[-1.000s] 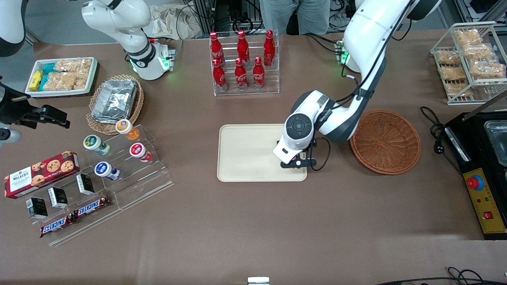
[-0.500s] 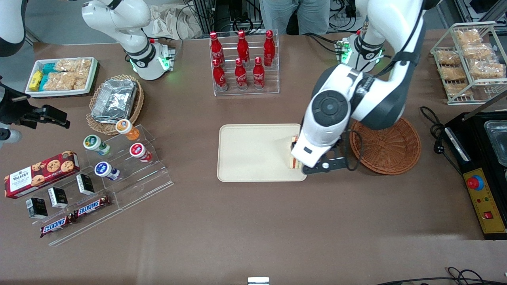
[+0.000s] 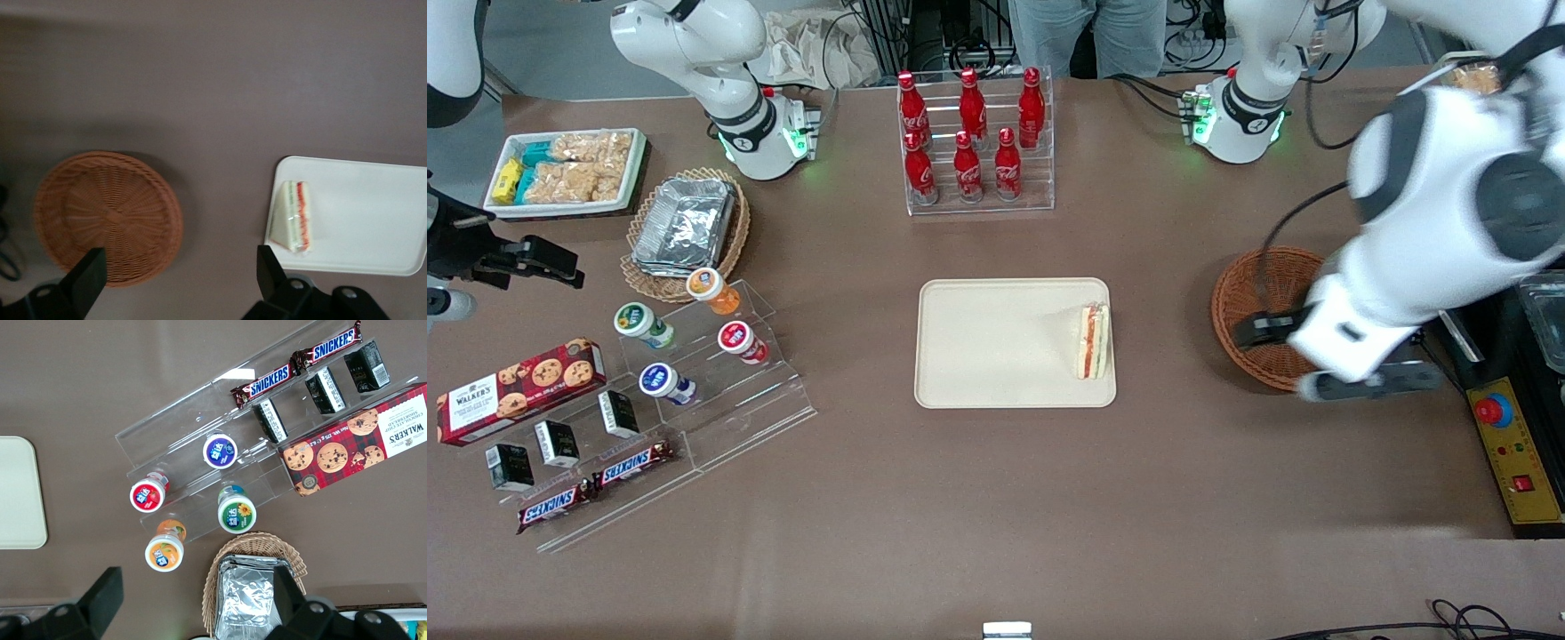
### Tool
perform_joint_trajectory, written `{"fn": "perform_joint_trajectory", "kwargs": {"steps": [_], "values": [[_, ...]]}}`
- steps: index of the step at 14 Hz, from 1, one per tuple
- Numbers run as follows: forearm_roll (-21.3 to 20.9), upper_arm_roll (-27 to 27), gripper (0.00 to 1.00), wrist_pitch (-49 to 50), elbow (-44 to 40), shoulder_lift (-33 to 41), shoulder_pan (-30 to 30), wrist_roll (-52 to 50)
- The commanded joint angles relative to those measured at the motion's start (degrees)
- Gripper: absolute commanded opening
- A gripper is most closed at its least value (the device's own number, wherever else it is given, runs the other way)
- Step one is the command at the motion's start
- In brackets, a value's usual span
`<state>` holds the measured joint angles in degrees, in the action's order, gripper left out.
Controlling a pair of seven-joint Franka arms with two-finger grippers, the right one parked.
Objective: Place sandwich from basket to tray
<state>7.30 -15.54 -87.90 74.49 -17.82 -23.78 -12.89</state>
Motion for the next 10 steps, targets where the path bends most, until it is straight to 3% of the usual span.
{"fn": "perform_joint_trajectory", "kwargs": {"steps": [1, 6, 8, 10], "values": [[1.23, -3.89, 1.0, 3.08, 1.53, 5.23, 3.0, 7.86], [0.35, 7.68, 1.0, 5.11, 6.62, 15.25, 15.84, 9.29], [-0.17, 16.11, 1.0, 7.3, 7.08, 17.02, 23.21, 9.2], [-1.57, 20.18, 1.0, 7.48, 6.64, 16.85, 26.06, 9.2]]}}
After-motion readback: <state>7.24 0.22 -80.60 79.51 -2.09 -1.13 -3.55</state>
